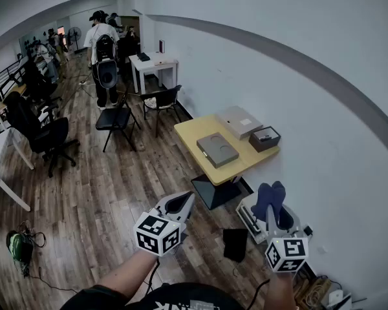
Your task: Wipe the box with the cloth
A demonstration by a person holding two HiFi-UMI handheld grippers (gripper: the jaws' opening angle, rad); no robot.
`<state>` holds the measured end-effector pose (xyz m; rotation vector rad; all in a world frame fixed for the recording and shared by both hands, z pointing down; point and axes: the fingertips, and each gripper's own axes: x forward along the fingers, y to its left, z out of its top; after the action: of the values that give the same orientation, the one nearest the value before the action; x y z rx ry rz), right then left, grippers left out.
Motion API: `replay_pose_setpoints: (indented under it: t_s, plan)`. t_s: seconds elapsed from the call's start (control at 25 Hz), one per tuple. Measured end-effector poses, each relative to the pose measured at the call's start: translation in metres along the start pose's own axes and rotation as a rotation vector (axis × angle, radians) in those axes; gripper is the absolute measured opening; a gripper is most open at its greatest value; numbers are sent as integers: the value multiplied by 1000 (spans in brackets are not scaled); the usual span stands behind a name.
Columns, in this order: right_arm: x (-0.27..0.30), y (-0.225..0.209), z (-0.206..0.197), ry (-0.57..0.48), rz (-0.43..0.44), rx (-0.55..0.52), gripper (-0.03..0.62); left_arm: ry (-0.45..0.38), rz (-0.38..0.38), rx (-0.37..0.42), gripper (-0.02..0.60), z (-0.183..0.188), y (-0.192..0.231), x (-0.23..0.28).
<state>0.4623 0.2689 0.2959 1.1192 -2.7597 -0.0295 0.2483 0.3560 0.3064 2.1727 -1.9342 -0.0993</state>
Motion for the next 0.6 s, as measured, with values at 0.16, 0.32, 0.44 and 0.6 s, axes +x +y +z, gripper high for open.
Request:
replay_pose_setpoints:
  t_s: [0.16, 0.32, 0.44, 0.6]
  plan:
    - [-8, 6, 0, -2, -5, -5, 80, 0, 7, -2, 2, -3, -1, -7]
    - [-12, 6, -2, -1, -7, 2, 80, -4, 19, 5, 2, -5, 0, -11]
    - [-15, 8, -3, 0, 0, 13, 81, -2, 28, 34, 2, -7, -1, -12]
    - [-21, 16, 0, -17, 12, 24, 81, -6, 28, 57, 2, -5, -2, -20]
